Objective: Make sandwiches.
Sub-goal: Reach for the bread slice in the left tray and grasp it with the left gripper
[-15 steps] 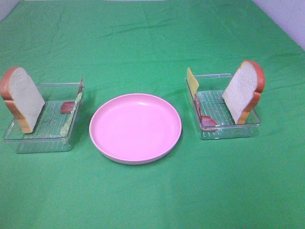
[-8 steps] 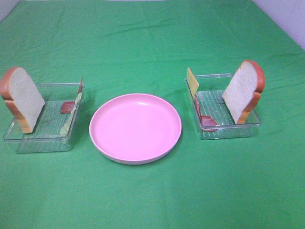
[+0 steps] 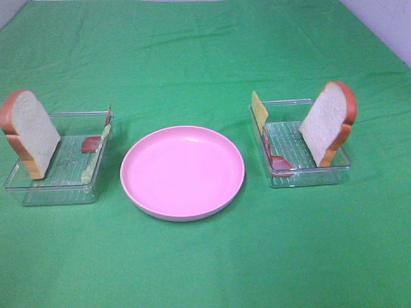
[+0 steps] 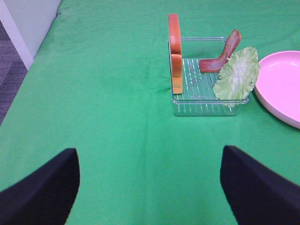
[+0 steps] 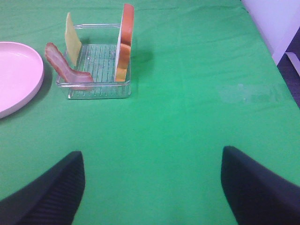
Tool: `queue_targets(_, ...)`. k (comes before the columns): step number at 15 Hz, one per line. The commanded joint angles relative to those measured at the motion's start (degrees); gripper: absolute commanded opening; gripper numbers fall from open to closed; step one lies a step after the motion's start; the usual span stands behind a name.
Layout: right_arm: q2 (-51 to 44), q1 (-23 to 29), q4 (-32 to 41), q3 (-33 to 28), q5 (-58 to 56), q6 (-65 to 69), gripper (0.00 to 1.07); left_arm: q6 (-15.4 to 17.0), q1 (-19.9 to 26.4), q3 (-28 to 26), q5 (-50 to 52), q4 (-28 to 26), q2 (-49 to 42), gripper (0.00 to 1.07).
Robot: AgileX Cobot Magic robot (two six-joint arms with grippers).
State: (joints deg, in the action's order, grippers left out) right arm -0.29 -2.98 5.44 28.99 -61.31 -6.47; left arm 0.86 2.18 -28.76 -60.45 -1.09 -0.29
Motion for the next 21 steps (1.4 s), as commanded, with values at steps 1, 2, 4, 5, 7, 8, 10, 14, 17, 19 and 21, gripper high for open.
queue_targets(1,-0.7,-0.4,-0.2,0.1,0.5,-0.7,0.76,-0.1,0.2,-0.2,0.9,-0.4,-1.1,0.78)
queue_targets(2,-0.7,-0.4,-0.2,0.1,0.5,-0.7,0.76,-0.1,0.2,-1.1,1.5,-0.4,-0.5,0.78)
queue_targets(4,-0.7,-0.4,-0.2,0.1,0.5,-0.7,0.76,-0.1,0.2,-5.0,4.4,-0.3,5.0,0.78)
queue_targets(5,-0.7,-0.4,-0.2,0.1,0.5,-0.7,0.76,-0.1,0.2,-7.0,4.2,-0.3,8.9,0.78)
queue_targets(7,-0.7,-0.4,-0.2,0.1,0.5,-0.7,0.76,0.1,0.2,-9.7,4.4,-0.3,15.6,0.78)
queue_targets(8,-0.7,-0.4,-0.2,0.1,0.5,-0.7,0.76,0.1,0.2,-11.6,4.5,-0.3,20.5,0.78)
queue_targets(10,-0.7,-0.4,-0.2,0.1,0.5,-0.7,0.76,0.1,0.2,-16.0,4.3,0.1,32.4,0.78)
queue_targets(14,-0.7,-0.4,-0.2,0.1,0.5,-0.7,0.76,-0.1,0.2,-27.7,2.8,-0.5,59.6,0.78)
queue_targets(17,-0.7,-0.4,-0.2,0.1,0.5,-0.7,0.76,-0.1,0.2,-36.0,2.9,-0.5,75.2,0.78)
queue_targets(19,-0.7,-0.4,-0.2,0.1,0.5,-0.7,0.76,-0.1,0.2,-40.2,3.2,-1.1,82.3,0.78)
queue_targets(21,-0.7,-0.4,-0.2,0.1,0.5,-0.7,0.76,-0.1,0.2,-46.6,3.3,-2.5,92.2,0.78)
